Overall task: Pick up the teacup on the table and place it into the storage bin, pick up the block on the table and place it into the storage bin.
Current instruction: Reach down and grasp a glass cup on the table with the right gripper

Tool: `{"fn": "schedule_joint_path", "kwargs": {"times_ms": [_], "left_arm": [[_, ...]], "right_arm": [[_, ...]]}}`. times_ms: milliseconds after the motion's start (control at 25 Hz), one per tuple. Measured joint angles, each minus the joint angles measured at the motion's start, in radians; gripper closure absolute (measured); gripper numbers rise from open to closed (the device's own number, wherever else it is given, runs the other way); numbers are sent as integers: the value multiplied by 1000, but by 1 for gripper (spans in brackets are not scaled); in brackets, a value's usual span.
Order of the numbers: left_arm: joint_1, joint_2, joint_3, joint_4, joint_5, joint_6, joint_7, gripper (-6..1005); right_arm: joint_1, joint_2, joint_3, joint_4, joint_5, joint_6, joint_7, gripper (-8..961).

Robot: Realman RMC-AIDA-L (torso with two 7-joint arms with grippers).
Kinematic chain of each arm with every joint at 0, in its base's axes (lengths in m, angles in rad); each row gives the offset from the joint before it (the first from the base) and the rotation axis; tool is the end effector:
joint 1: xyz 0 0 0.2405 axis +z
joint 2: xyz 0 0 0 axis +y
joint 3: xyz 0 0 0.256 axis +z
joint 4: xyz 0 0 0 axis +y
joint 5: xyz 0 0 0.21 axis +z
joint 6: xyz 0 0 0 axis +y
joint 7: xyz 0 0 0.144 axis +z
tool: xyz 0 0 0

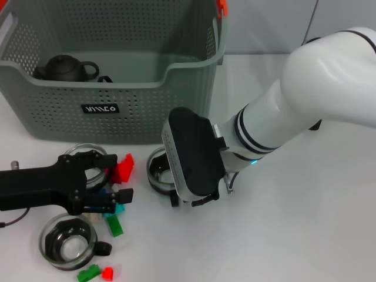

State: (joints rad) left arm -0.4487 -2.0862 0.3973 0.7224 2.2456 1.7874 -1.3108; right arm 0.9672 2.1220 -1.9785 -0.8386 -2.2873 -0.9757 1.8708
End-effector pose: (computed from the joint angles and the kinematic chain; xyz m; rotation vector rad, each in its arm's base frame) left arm -0.3014 0.2800 0.0246 -2.7326 -0.6895 -0.6997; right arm 0.1076 0.3582 -0.1515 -2.9139 -0.6239 -0.6113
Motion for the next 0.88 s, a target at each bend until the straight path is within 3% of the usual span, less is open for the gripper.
{"fn": "schedule_joint_path", "kwargs": {"times_ms": [280,880], "left_arm": [[2,0,0,0,0,-1,2,49],[8,0,0,0,0,1,3,50]], "right_arm": [[1,0,-20,-2,0,4,43,365],[29,-5,-16,-7,-7,-49,133,758]]}}
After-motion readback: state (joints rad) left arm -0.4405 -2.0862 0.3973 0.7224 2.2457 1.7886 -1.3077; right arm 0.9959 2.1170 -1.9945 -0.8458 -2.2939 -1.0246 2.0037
